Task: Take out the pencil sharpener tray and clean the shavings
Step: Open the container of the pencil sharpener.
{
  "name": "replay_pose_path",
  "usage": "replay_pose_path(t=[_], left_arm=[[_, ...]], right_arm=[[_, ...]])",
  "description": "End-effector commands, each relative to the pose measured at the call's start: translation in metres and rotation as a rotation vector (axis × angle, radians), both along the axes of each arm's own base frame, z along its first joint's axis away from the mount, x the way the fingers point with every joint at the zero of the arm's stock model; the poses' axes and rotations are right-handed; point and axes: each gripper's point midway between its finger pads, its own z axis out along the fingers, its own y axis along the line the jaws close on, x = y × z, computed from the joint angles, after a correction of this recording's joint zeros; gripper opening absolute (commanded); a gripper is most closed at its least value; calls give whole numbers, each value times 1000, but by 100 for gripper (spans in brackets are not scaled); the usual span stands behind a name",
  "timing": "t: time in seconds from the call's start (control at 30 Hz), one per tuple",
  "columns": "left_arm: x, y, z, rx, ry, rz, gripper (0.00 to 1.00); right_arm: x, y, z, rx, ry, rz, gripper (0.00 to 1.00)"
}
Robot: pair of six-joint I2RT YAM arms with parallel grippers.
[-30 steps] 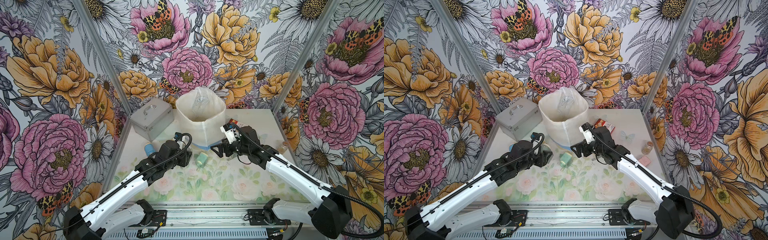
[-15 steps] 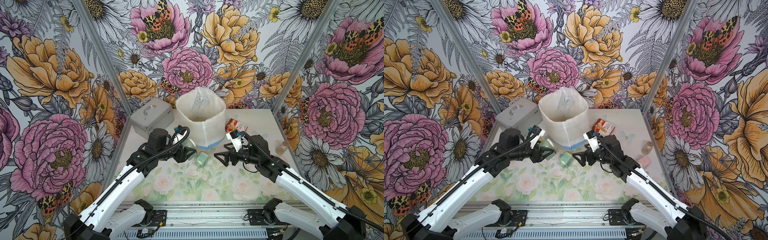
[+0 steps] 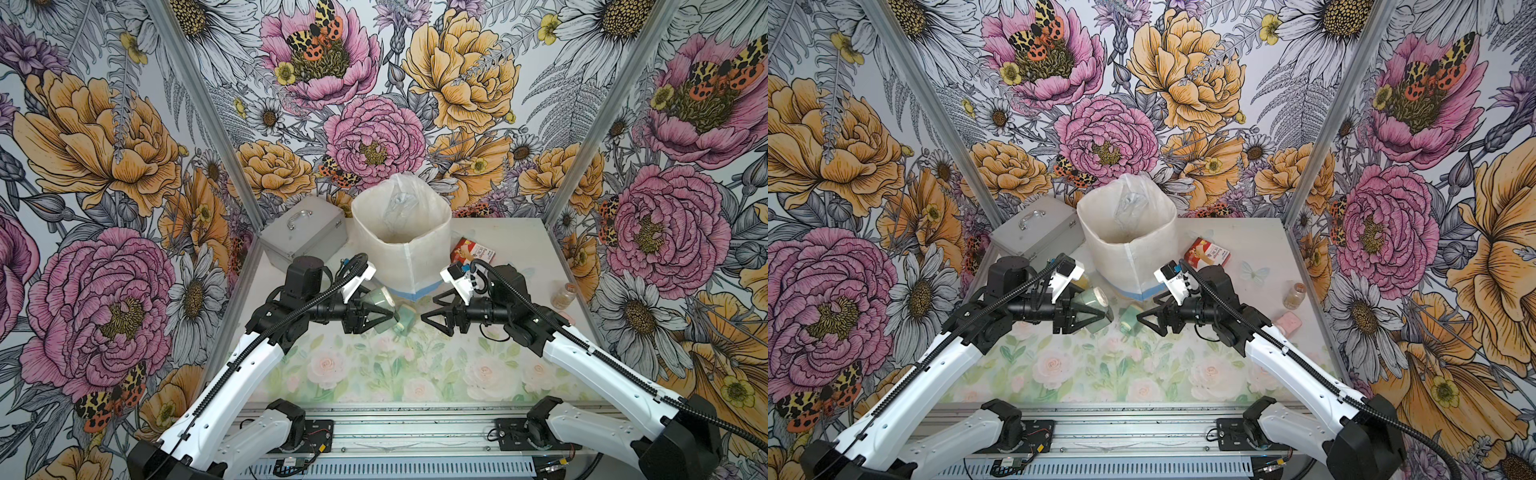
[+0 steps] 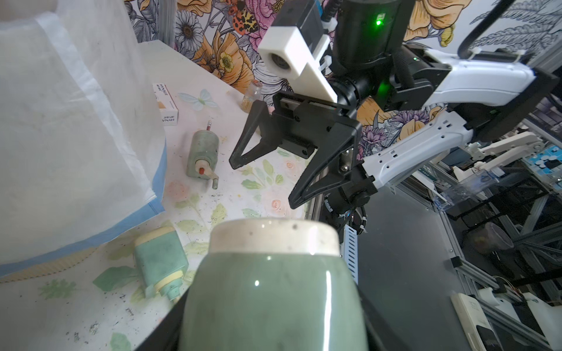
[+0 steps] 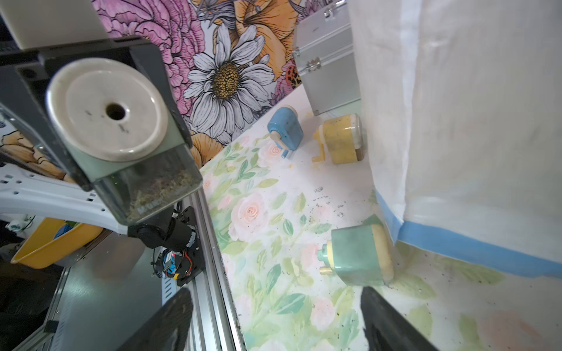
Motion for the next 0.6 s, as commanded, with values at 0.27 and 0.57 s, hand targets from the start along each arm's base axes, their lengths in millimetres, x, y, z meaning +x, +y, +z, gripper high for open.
replay_pose_path(t=[0.27, 0.57], left_arm=[[-37, -9, 27, -155, 23, -239, 0], [-43, -12, 26, -165, 50, -276, 0]], right_arm=[[-53, 26, 79, 176, -14, 344, 75], [-66, 48, 79, 134, -77, 398, 81]])
